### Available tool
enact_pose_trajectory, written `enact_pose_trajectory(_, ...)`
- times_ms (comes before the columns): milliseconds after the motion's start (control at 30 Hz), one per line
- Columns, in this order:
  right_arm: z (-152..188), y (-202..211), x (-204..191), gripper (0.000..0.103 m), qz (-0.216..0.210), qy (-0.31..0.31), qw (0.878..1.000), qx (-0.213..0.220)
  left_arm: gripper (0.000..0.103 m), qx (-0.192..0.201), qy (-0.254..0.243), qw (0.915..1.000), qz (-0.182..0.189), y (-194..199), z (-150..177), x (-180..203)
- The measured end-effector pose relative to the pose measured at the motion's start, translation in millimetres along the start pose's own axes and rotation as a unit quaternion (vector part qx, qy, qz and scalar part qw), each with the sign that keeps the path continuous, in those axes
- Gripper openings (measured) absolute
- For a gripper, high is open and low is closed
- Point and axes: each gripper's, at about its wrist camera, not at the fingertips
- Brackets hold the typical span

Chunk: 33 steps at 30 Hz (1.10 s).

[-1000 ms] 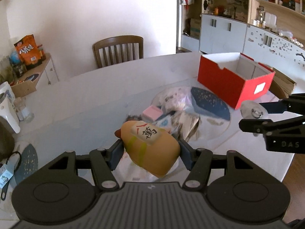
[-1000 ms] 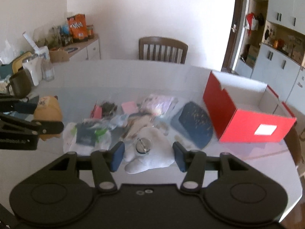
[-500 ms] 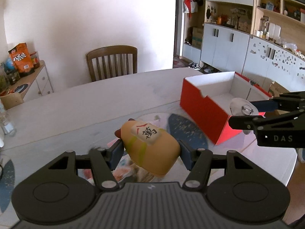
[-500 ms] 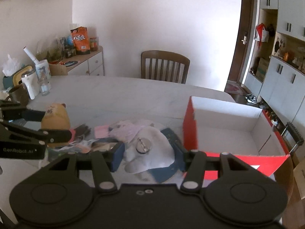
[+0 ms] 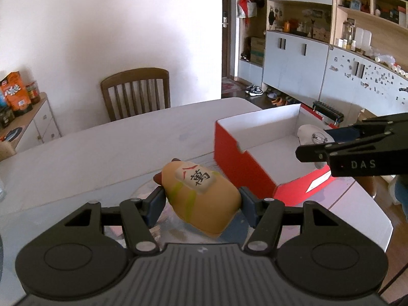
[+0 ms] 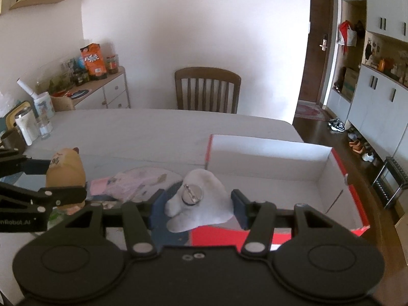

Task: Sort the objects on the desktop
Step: 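Carry yellow figurine in left gripper and white plush in right gripper into red box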

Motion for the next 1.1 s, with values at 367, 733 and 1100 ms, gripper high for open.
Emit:
enact_pose_trajectory(367, -24.1, -12.1, 52.0, 0.055, 0.013, -0.014, 1.000, 0.010, 0.062, 0.008, -0.038, 0.9990, 0.025, -34.1, -43.7, 36.3)
enact_pose_trajectory(733, -45.7, -36.3, 103.7, 0.055, 0.041, -0.036, 0.998, 0.005, 0.062, 0.002, -0.073, 0.9953, 0.064, -82.8, -83.4, 63.3)
enact_pose_trajectory(1100, -45.5, -94.2, 140.9, 0.055, 0.056, -0.084, 0.993, -0.061, 0.062, -0.064, -0.126, 0.9836, 0.112, -163.1, -99.1, 86.9)
Point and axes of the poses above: each gripper's, at about its wrist camera, not at the fingertips, and y roughly against the way its jaws point, x to its right, z to its underside, and after that the axes turned 10 degrees about -y, right-handed
